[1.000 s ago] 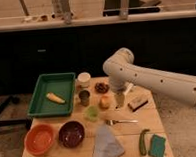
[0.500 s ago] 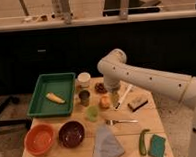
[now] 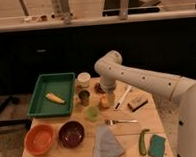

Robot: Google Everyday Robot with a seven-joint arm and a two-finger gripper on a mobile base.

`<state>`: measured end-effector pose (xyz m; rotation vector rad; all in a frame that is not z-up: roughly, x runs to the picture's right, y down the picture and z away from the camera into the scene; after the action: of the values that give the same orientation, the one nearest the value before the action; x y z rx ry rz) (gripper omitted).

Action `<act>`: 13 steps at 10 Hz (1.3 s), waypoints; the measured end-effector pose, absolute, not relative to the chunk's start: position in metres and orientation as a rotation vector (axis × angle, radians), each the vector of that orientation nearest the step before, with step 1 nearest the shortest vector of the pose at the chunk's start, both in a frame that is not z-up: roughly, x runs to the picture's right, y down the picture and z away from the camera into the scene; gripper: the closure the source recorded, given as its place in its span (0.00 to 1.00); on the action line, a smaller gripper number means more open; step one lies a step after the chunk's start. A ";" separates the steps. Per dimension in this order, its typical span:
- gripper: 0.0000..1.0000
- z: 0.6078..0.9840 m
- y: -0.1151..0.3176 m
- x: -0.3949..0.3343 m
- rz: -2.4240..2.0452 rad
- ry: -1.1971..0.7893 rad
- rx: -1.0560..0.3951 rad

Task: Place apple in purple bowl

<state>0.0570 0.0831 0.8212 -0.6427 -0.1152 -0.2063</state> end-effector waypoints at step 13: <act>0.20 0.884 0.113 0.057 -0.177 -0.183 -0.740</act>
<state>0.0573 0.1128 0.8843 -0.7399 -0.1834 -0.1765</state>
